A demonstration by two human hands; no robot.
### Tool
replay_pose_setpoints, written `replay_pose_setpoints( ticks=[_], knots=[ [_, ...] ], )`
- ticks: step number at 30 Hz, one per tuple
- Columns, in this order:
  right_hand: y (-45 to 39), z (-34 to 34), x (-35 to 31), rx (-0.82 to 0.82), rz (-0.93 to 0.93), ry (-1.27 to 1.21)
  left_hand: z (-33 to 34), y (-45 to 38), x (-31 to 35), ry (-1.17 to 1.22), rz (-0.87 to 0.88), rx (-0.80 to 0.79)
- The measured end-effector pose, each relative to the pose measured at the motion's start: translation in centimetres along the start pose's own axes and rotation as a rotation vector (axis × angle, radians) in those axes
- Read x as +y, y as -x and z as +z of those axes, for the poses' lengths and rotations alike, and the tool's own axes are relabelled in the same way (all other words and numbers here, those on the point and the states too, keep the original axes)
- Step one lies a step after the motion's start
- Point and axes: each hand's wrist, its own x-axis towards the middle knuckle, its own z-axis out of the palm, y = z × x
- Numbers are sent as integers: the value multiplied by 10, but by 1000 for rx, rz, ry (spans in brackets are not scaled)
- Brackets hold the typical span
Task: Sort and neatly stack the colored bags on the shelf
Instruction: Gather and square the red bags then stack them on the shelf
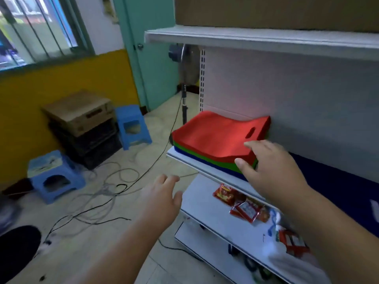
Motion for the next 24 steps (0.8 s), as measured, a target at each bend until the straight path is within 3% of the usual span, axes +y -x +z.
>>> replay_pose_setpoints(
  ticks=[12, 24],
  knots=[
    [-66, 44, -2, -67, 352, 96, 16, -146, -33, 86, 142, -123],
    [-72, 85, -25, 37, 551, 419, 31, -221, -77, 68, 273, -382]
  ],
)
